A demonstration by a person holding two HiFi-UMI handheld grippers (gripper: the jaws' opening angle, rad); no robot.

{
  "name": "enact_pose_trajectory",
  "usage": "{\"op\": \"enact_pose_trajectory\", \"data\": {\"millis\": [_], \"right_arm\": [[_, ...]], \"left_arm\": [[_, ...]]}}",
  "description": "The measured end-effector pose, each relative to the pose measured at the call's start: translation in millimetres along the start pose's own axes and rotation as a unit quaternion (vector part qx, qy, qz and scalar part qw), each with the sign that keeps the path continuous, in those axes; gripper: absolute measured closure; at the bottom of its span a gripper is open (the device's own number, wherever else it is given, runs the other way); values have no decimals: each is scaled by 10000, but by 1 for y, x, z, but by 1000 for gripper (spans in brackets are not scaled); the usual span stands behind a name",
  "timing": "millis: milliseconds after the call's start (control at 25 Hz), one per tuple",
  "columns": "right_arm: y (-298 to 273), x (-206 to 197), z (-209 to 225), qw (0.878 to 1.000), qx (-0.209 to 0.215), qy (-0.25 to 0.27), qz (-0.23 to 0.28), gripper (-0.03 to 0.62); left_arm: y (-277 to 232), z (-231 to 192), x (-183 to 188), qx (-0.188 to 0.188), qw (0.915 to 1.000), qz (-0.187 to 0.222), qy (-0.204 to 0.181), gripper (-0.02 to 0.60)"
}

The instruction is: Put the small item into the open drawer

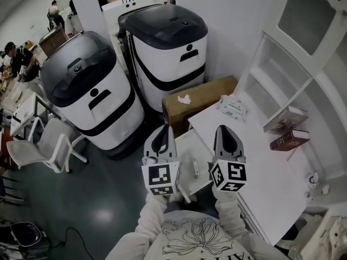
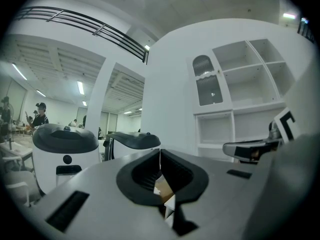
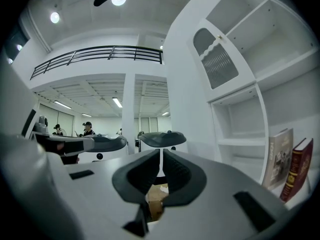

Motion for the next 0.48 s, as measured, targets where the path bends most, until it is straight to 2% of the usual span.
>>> {"op": "enact_pose_trajectory", "data": {"millis": [480], "right_arm": [[-3,-4,5,10000,4,-32,-51,576]], "left_arm": [[-2,3,1,-35,10000,34,-47,574]]}}
Point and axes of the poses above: the fingertips, and each gripper's own axes: y backward along the fingers, z to its right, x out of its top, the point moved 10 cm from there along y, backward along the fingers, and after that the axes turned 5 degrees about y, right-handed, at the moved point
